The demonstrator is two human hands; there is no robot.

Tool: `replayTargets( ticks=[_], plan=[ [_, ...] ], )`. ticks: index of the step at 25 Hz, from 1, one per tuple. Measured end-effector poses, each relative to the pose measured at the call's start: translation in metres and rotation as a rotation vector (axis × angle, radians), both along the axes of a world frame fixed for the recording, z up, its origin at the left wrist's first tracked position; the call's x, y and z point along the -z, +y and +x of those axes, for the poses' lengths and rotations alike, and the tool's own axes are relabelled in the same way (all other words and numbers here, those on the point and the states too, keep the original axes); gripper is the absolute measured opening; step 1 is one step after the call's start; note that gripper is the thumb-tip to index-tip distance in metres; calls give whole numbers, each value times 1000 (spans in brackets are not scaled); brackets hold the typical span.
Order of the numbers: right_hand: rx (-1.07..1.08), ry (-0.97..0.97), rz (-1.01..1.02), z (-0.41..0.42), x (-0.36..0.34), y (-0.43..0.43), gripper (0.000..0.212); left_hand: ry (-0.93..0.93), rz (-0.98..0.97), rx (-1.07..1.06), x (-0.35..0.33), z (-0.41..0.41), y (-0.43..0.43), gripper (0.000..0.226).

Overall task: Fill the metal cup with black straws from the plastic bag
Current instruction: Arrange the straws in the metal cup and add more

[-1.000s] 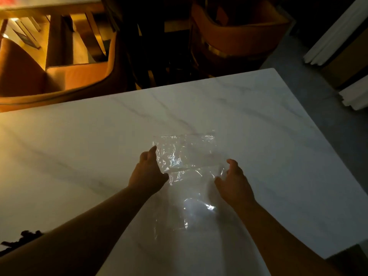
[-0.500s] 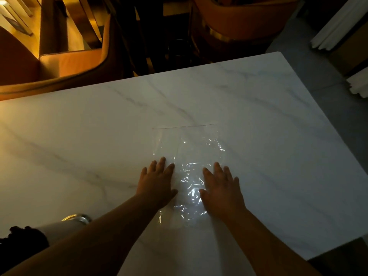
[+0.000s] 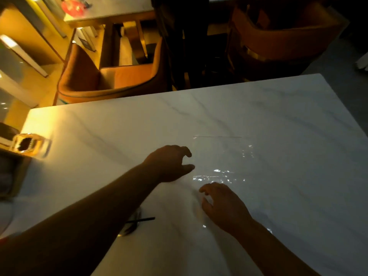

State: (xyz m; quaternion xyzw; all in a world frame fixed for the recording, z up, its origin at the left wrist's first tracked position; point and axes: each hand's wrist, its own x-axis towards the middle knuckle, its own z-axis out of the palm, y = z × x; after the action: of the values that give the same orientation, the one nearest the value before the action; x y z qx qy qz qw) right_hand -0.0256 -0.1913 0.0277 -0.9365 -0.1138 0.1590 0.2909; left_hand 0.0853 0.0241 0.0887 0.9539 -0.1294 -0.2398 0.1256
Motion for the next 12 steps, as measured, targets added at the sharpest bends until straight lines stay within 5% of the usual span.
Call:
replayTargets(
  ticks=[7, 12],
  plan=[
    [-118, 323, 207, -36, -29, 91, 55, -147, -83, -213, -42, -52, 129, 46],
    [35, 366, 515, -44, -65, 157, 16, -186, -288, -468, -48, -107, 195, 41]
  ],
)
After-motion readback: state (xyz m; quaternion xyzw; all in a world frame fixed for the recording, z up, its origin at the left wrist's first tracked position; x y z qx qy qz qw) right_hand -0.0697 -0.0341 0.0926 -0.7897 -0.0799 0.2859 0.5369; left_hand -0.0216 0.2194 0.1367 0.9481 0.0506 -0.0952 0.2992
